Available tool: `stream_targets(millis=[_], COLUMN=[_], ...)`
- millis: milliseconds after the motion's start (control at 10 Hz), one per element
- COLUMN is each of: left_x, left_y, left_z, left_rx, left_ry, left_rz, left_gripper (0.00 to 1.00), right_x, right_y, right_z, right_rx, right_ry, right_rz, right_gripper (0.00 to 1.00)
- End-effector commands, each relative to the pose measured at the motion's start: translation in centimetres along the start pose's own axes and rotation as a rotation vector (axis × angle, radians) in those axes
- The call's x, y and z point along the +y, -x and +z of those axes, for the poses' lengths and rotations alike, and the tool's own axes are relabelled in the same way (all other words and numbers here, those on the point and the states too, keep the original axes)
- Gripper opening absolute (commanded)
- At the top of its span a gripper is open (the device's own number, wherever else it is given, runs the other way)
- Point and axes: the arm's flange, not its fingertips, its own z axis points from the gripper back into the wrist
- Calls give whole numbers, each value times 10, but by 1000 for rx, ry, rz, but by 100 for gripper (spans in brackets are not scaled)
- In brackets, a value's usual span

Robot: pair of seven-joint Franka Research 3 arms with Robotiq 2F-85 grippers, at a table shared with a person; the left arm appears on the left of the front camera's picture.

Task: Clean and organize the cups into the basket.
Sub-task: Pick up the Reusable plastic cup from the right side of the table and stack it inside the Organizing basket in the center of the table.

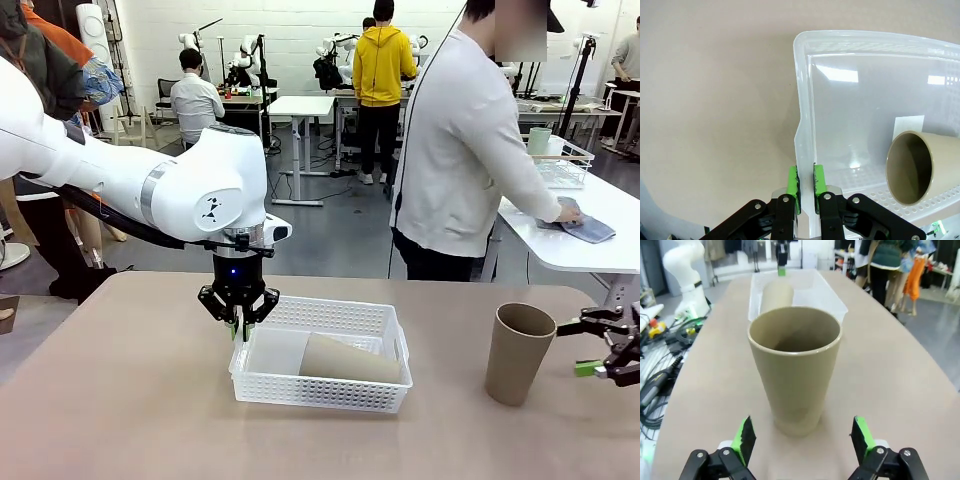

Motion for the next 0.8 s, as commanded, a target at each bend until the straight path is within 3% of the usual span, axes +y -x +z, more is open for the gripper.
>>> stream_targets(millis=[0, 700], left_x=[-2, -2], left_y=[1, 1], left_z=[0, 0], left_rx=[-5, -5], left_ry=[0, 0], left_rz=[12, 12], left_gripper=[0, 0], right_x=[-18, -30], right_y=[10, 19], right_z=[-24, -73], right_rx=[-7, -19], right_ry=[-15, -144], right_rz=[22, 31], right_gripper=[100, 100])
